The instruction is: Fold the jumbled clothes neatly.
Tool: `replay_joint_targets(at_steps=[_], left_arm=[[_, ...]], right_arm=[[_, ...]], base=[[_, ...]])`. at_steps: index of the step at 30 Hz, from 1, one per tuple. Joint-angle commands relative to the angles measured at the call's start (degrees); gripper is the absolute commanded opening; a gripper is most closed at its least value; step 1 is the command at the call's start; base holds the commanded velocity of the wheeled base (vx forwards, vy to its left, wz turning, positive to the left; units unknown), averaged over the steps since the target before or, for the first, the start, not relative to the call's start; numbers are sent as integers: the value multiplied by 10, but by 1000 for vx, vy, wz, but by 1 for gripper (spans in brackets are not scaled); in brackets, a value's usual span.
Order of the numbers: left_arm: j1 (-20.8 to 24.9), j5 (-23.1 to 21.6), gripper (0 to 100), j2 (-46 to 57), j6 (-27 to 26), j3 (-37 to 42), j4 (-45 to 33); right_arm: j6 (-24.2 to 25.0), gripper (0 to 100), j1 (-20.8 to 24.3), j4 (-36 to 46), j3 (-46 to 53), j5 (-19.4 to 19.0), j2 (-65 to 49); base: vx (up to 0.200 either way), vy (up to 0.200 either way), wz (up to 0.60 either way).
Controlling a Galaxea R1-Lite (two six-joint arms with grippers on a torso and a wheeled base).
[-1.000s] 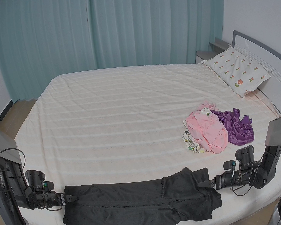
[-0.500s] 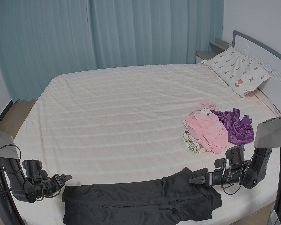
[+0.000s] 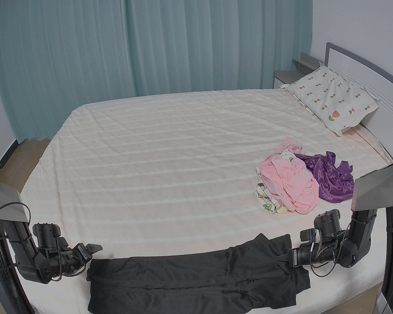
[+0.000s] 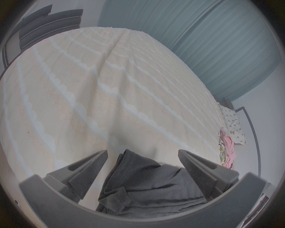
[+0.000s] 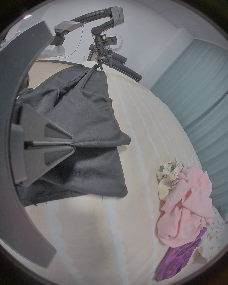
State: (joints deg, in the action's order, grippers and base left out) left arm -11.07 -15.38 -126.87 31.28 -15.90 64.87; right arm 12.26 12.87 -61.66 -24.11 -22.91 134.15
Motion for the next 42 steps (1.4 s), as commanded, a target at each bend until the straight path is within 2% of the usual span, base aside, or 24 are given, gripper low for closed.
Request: replay_joint_targets(at_steps=[1, 17, 18, 26, 33, 37, 42], left_arm=[[0, 0, 100, -7, 0, 3, 0], [2, 1, 100, -7, -2, 7, 0], [1, 1, 100, -7, -2, 7, 0], [6, 11, 100, 14, -2, -10, 0], [34, 37, 100, 27, -2, -84, -75], [47, 36, 100, 20, -3, -104, -114], [67, 38, 100, 0, -7, -95, -113]], right_arm=[[0, 0, -13, -2, 25, -4, -20], [-6, 0, -18, -11, 86, -12, -40], [-6, 100, -18, -11, 86, -9, -36], [9, 100, -25, -30, 84, -14, -56], [81, 100, -21, -79, 86, -11, -41], [87, 100, -23, -107, 93, -11, -26], [87, 100, -23, -119, 99, -11, -21]], base=[[0, 0, 0], [0, 0, 0], [0, 0, 0], [0, 0, 0], [0, 0, 0], [0, 0, 0], [0, 0, 0]])
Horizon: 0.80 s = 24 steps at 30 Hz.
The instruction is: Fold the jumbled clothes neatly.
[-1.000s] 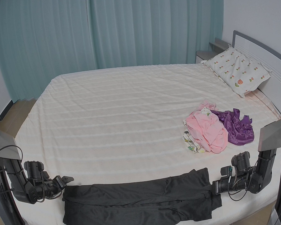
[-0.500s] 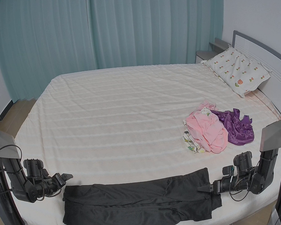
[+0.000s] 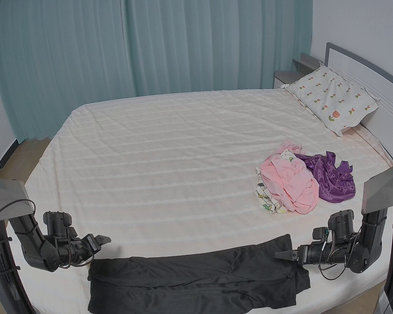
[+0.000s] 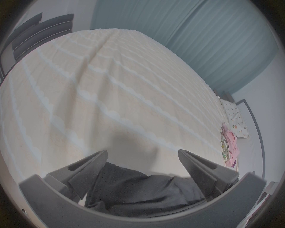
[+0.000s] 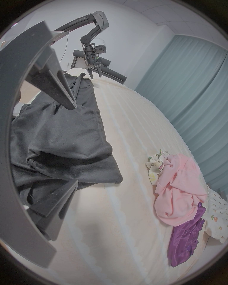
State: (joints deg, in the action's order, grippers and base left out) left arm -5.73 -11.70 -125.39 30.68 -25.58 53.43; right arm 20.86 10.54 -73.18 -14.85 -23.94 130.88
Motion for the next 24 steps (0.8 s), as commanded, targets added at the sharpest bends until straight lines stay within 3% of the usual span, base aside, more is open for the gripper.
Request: replay_joint_targets(at_steps=[1, 12, 18, 24], left_arm=[[14, 2, 100, -12, -1, 10, 0], [17, 4, 100, 109, -3, 79, -3], [24, 73, 100, 117, -39, 91, -43], [39, 76, 100, 125, -34, 86, -63]], right_arm=[[1, 100, 0, -5, 8, -1, 10], [11, 100, -1, -14, 20, -1, 10], [13, 100, -1, -40, 33, 1, 14], [37, 100, -2, -41, 32, 1, 13]], base=[[0, 0, 0], [0, 0, 0], [0, 0, 0], [0, 0, 0]])
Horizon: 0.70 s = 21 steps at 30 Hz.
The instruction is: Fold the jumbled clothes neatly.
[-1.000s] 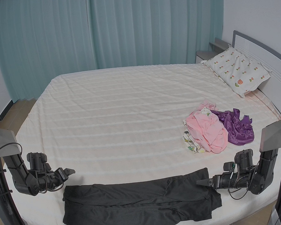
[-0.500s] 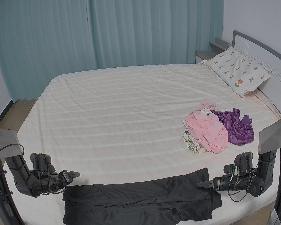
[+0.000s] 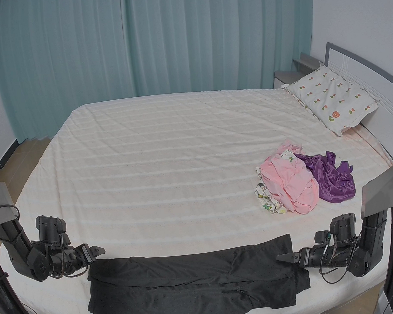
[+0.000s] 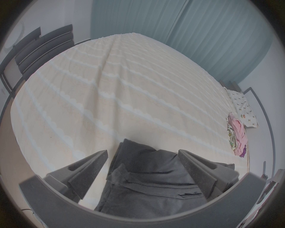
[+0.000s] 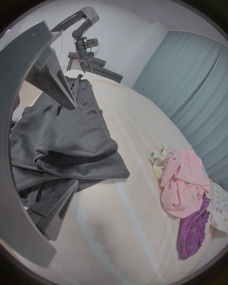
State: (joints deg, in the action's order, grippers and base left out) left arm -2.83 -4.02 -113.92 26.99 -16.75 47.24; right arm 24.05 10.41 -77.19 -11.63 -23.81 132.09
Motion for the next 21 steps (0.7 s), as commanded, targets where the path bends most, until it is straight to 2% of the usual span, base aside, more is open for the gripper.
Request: replay_joint_targets(at_steps=[1, 5, 11, 21], left_arm=[[13, -2, 100, 10, 3, -2, -1], [23, 0, 100, 4, 9, -1, -1], [27, 2, 100, -2, 11, -1, -1], [27, 3, 100, -1, 13, -3, -1]], right_arm=[[6, 100, 0, -1, -1, 0, 2], [7, 100, 0, -1, 0, 0, 2], [9, 100, 0, -12, 0, 0, 3], [9, 100, 0, -16, -1, 0, 2]], base=[[0, 0, 0], [0, 0, 0], [-200, 0, 0], [0, 0, 0]])
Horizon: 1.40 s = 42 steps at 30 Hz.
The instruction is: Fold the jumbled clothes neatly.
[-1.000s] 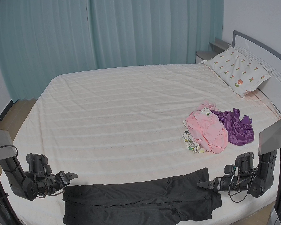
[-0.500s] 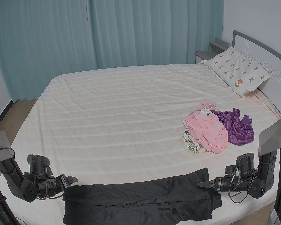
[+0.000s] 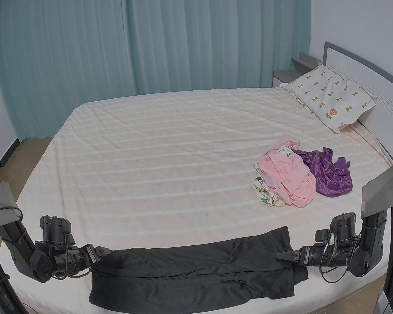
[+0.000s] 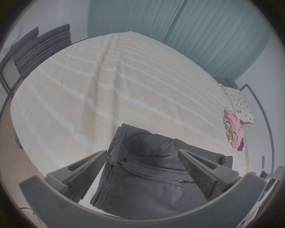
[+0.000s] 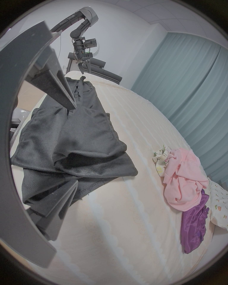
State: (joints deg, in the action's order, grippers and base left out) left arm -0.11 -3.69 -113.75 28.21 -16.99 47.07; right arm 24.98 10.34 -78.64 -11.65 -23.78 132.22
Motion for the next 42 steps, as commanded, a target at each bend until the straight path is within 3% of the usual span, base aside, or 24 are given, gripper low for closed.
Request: replay_joint_targets(at_steps=[1, 13, 18, 25, 33, 38, 39, 42], left_arm=[[0, 1, 100, -2, 3, -1, 0], [2, 0, 100, -6, 7, -1, 0], [27, 9, 100, -14, 99, -35, -22], [37, 53, 100, -72, 165, -102, -71], [49, 107, 100, -121, 196, -146, -69], [49, 118, 100, -139, 198, -154, -65], [49, 119, 0, -140, 198, -156, -65], [49, 136, 0, -147, 199, -163, -66]], right_arm=[[0, 100, 0, -1, 0, 0, 1], [17, 100, -15, -20, -6, 1, -11], [31, 100, -13, -42, -7, 3, -3], [70, 100, -7, -44, -26, 31, 1], [88, 100, 5, -46, -33, 43, 0], [88, 100, 9, -47, -32, 43, -2], [88, 100, 9, -47, -32, 43, -2], [89, 100, 10, -47, -31, 43, -6]], base=[[0, 0, 0], [-150, 0, 0], [0, 0, 0], [0, 0, 0], [0, 0, 0], [0, 0, 0], [0, 0, 0], [0, 0, 0]])
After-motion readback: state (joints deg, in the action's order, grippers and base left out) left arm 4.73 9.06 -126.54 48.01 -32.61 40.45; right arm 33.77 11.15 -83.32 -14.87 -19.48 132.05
